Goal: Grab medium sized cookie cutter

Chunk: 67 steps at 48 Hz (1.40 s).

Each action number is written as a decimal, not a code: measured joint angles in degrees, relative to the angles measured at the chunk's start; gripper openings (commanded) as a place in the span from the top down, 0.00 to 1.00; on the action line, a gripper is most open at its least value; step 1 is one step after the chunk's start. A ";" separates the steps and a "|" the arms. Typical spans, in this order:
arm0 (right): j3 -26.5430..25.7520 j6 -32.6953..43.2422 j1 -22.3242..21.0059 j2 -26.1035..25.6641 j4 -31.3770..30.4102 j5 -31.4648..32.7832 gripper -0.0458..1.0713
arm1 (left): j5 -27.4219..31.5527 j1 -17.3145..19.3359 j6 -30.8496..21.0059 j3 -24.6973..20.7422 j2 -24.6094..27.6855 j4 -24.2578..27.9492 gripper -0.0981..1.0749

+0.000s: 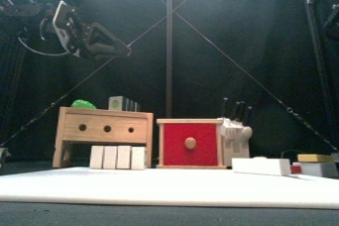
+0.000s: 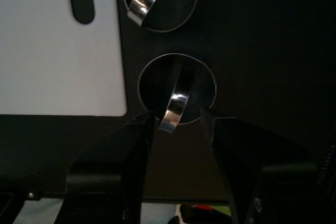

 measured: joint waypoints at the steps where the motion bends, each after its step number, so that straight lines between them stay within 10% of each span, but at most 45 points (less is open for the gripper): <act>1: 0.18 -0.09 -0.09 0.00 -0.09 -0.18 0.24 | 0.09 0.09 0.00 0.00 0.00 0.09 0.49; 31: 1.23 -0.18 -1.41 1.41 -0.44 -5.10 0.44 | 0.00 0.09 0.00 0.26 0.00 0.00 0.49; 67: -1.05 -0.97 -1.23 -1.85 -2.55 -1.58 0.44 | 0.00 -0.09 0.00 0.53 0.00 -0.79 0.49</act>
